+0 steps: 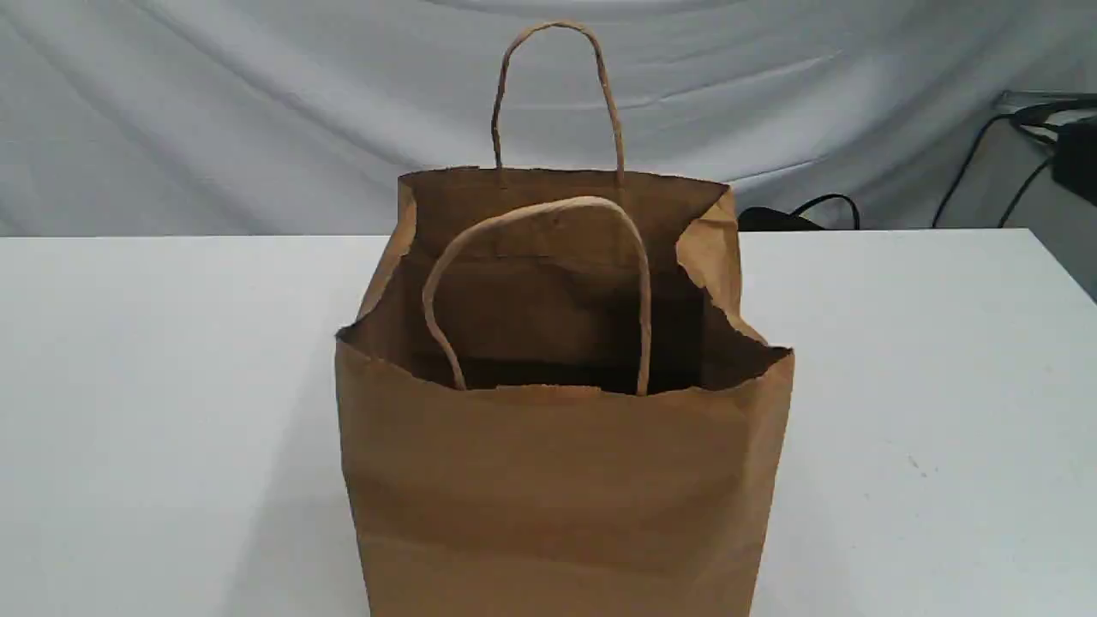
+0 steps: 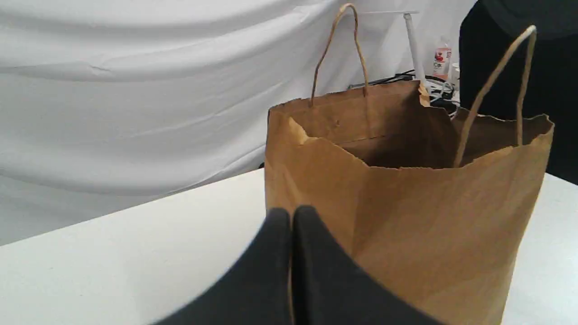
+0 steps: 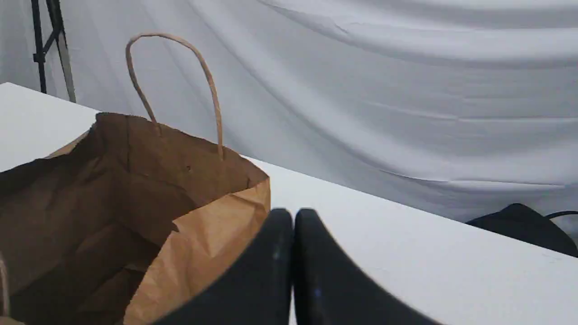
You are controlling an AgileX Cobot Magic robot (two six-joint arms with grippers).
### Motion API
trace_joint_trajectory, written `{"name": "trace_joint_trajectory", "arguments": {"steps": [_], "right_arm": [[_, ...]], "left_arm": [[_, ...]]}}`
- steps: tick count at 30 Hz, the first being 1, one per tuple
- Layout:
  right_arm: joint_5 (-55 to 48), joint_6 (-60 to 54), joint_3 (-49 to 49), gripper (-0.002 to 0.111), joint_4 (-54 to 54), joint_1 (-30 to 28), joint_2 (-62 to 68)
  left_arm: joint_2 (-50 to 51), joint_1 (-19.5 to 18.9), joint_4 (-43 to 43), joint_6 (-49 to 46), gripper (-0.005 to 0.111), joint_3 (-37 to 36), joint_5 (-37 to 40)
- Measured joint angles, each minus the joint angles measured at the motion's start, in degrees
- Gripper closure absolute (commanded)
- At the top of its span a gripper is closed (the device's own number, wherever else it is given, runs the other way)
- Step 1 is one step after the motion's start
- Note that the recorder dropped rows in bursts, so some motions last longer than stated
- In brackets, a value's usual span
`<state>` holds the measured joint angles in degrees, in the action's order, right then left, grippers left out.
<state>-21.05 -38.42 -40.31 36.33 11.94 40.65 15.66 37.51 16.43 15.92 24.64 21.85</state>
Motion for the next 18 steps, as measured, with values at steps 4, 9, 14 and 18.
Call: {"name": "trace_joint_trajectory", "arguments": {"steps": [4, 9, 14, 18], "right_arm": [[0.0, 0.0, 0.0, 0.108, 0.0, 0.0, 0.0], [0.1, 0.0, 0.0, 0.108, 0.0, 0.0, 0.0], [0.1, 0.0, 0.0, 0.108, 0.0, 0.0, 0.0], [0.1, 0.0, 0.0, 0.108, 0.0, 0.0, 0.0]], "left_arm": [[0.0, 0.0, -0.4, 0.1, 0.107, 0.0, 0.0], [0.0, 0.0, -0.6, 0.1, 0.107, 0.0, 0.0], [0.0, 0.0, -0.6, 0.1, 0.107, 0.0, 0.0], [0.0, 0.0, -0.6, 0.1, 0.107, 0.0, 0.0]]}}
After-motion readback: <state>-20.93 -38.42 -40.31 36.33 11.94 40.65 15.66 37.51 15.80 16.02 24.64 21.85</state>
